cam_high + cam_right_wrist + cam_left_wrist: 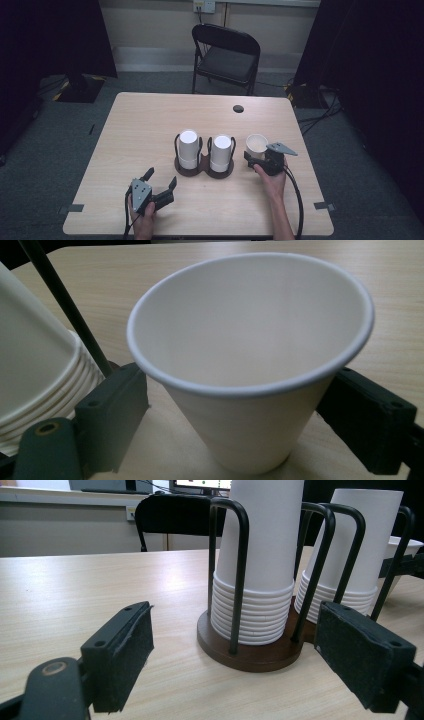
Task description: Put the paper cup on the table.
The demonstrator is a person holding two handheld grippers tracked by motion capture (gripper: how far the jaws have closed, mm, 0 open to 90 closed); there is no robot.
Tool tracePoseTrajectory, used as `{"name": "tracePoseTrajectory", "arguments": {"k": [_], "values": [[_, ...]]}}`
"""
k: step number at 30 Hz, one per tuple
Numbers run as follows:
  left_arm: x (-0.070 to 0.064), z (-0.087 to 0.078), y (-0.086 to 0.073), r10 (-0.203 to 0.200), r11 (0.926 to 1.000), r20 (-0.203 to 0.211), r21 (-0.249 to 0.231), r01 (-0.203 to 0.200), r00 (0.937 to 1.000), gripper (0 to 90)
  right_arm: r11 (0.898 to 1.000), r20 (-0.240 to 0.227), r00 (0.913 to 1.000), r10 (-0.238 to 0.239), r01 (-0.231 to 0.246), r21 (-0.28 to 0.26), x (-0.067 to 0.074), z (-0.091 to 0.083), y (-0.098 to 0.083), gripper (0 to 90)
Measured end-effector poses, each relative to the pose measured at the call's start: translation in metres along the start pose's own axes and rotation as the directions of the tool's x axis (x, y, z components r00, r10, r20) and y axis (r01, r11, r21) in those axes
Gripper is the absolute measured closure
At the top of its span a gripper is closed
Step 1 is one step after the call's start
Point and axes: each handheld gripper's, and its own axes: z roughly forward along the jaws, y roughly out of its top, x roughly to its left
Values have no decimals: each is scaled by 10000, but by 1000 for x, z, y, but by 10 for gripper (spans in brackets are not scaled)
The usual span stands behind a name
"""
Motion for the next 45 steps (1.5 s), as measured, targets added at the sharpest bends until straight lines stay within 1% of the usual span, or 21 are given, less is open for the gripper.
{"name": "tracePoseTrajectory", "arguments": {"k": [3, 4, 6, 11, 13, 16, 18, 20, 21, 24, 29, 31, 33, 35, 38, 40, 43, 45], "values": [[0, 0, 0, -7, 10000, 8, 7, 7, 10000, 159, 9999, 75, 9999, 125, -125, -1, 1, -3, 1, 135], [0, 0, 0, -4, 10000, 6, 12, 4, 10000, 159, 9999, 163, 9998, 92, -93, 50, 2, -3, 0, 135], [0, 0, 0, -19, 10000, 9, 1, 19, 10000, 159, 9999, 189, 9998, 91, -93, 94, 3, -5, -1, 135], [0, 0, 0, -6, 10000, 1, 16, 6, 10000, 159, 9995, 195, 9994, 286, -284, -106, 2, -12, -6, 135], [0, 0, 0, 0, 10000, -1, 31, 0, 10000, 159, 9997, 384, 9990, 234, -232, -53, 3, -14, -6, 136], [0, 0, 0, -12, 10000, -74, 15, 12, 10000, 159, 9997, 394, 9991, 155, -147, -215, 7, -21, -4, 136], [0, 0, 0, -18, 10000, -44, 34, 18, 10000, 159, 9999, 497, 9987, 67, -61, -120, 9, -24, -4, 136], [0, 0, 0, -2, 10000, -31, 50, 2, 10000, 159, 9999, 635, 9980, 61, -51, -157, 12, -28, -4, 136], [0, 0, 0, -4, 10000, -33, 49, 5, 10000, 159, 9992, 572, 9984, 35, -12, -406, 12, -31, -5, 136], [0, 0, 0, 6, 10000, -54, 73, -5, 10000, 159, 9979, 557, 9982, 234, -199, -621, 13, -38, -7, 136], [0, 1, 0, -43, 10000, -78, 74, 44, 10000, 159, 9969, 651, 9977, 184, -133, -777, 15, -48, -6, 136], [0, 1, 0, -15, 10000, -100, 97, 16, 9999, 159, 9957, 634, 9977, 222, -164, -908, 18, -52, -6, 136], [0, 1, 0, -17, 9999, -94, 102, 18, 10000, 159, 9944, 508, 9985, 191, -137, -1048, 22, -56, -6, 135], [0, 1, 0, -15, 10000, -117, 93, 16, 9999, 159, 9931, 605, 9981, 98, -26, -1173, 26, -59, -6, 136], [-1, 1, 0, -14, 10000, -137, 93, 15, 9999, 159, 9907, 545, 9985, 89, -14, -1364, 30, -64, -6, 136], [-1, 1, 0, -11, 10000, -146, 98, 13, 9999, 160, 9877, 472, 9987, 185, -110, -1559, 33, -68, -7, 137], [-1, 2, 1, -58, 9999, -248, 160, 62, 9997, 161, 9874, 449, 9988, 205, -131, -1577, 36, -71, -11, 138], [-1, 2, 1, -6, 9998, -306, 200, 12, 9995, 161, 9879, 372, 9991, 190, -130, -1548, 39, -71, -15, 138]]}}
